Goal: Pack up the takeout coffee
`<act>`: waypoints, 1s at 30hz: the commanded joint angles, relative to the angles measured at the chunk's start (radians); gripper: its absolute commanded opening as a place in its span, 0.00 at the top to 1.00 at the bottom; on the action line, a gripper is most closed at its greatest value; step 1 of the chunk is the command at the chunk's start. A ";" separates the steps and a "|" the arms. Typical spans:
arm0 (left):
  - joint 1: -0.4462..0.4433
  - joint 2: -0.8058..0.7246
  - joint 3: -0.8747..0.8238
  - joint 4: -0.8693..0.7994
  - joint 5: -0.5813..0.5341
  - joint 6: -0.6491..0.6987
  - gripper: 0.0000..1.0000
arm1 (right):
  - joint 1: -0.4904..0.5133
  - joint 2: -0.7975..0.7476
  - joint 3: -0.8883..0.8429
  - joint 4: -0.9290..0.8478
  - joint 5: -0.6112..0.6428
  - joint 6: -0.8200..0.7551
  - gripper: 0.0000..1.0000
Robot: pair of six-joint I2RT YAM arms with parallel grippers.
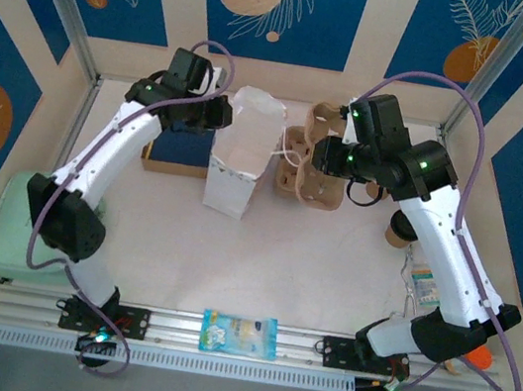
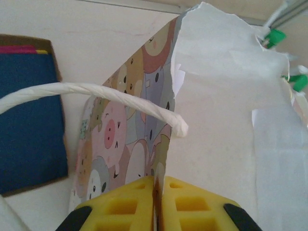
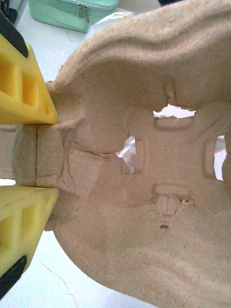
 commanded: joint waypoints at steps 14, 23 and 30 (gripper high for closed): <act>-0.223 -0.343 -0.419 0.269 -0.192 -0.500 1.00 | -0.036 -0.074 0.040 -0.027 -0.037 -0.037 0.68; -0.347 -0.450 -0.547 0.320 -0.366 -0.709 1.00 | -0.036 -0.059 0.116 -0.062 -0.059 -0.031 0.68; -0.395 -0.496 -0.622 0.357 -0.413 -0.806 1.00 | -0.013 -0.010 0.198 -0.101 -0.065 -0.027 0.68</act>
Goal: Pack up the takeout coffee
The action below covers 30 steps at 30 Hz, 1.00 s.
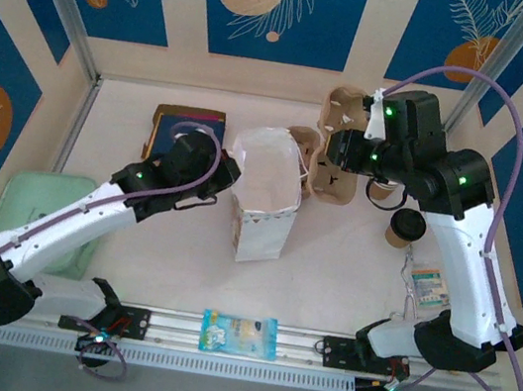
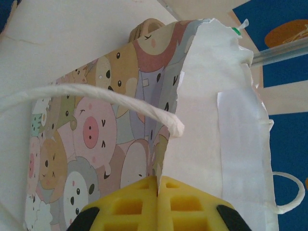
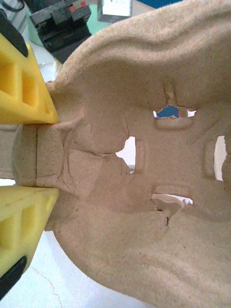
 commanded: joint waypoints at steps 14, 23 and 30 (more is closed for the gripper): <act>-0.064 -0.061 0.026 -0.030 -0.076 0.111 0.44 | 0.097 0.090 0.091 -0.060 0.013 -0.004 0.68; -0.065 -0.059 0.111 -0.101 -0.074 0.268 0.40 | 0.134 0.131 0.145 -0.092 0.034 -0.008 0.68; -0.065 -0.070 0.160 -0.060 -0.050 0.377 0.37 | 0.160 0.184 0.205 -0.118 0.034 -0.014 0.68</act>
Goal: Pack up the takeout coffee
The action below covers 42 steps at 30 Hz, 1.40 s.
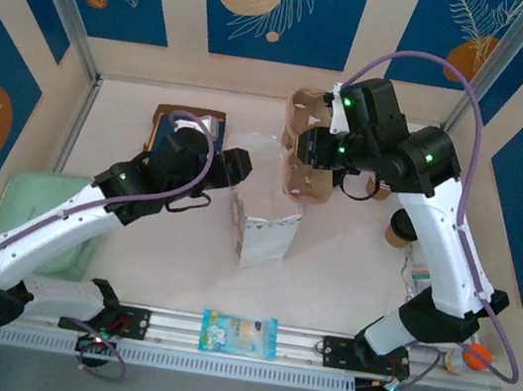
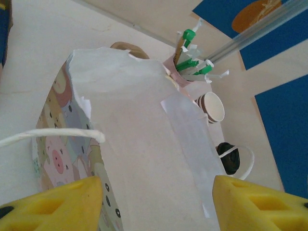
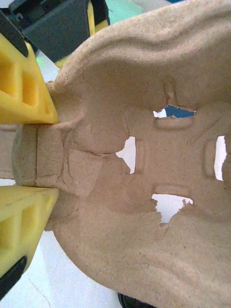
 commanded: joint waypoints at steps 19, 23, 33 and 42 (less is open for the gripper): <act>0.386 0.129 0.198 -0.173 0.357 0.384 0.31 | 0.081 0.266 0.225 -0.165 -0.010 -0.062 0.68; 0.398 0.173 0.185 -0.158 0.442 0.401 0.31 | 0.090 0.316 0.266 -0.199 -0.009 -0.068 0.68; 0.415 0.172 0.087 -0.102 0.491 0.409 0.38 | 0.116 0.410 0.351 -0.286 0.023 -0.071 0.69; 0.428 0.148 0.033 -0.075 0.493 0.402 0.57 | 0.126 0.439 0.358 -0.306 0.040 -0.071 0.68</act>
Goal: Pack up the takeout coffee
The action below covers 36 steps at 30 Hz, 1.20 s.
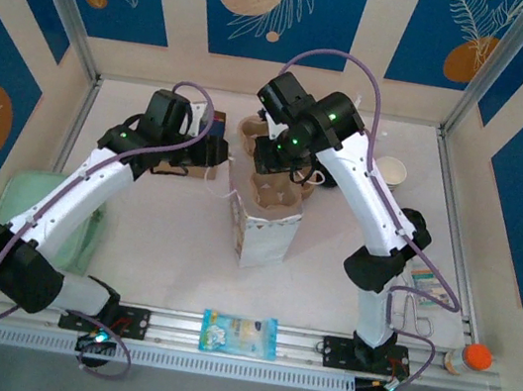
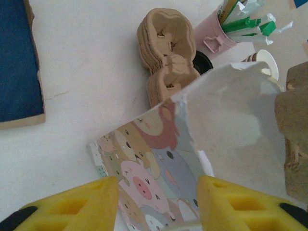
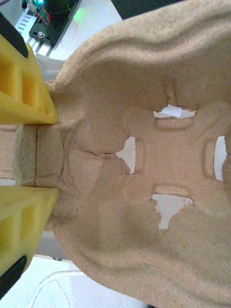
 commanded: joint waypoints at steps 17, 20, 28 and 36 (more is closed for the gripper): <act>0.016 -0.060 -0.060 0.075 0.043 -0.014 0.76 | 0.039 0.039 0.011 -0.069 0.059 0.003 0.69; 0.017 -0.066 -0.060 0.076 0.041 -0.016 0.76 | 0.043 0.038 0.008 -0.072 0.069 0.007 0.69; 0.016 -0.088 -0.076 0.101 0.061 -0.036 0.76 | 0.050 0.037 -0.016 -0.072 0.082 0.014 0.69; 0.016 -0.101 -0.088 0.109 0.070 -0.037 0.76 | 0.063 0.034 -0.017 -0.078 0.102 0.024 0.69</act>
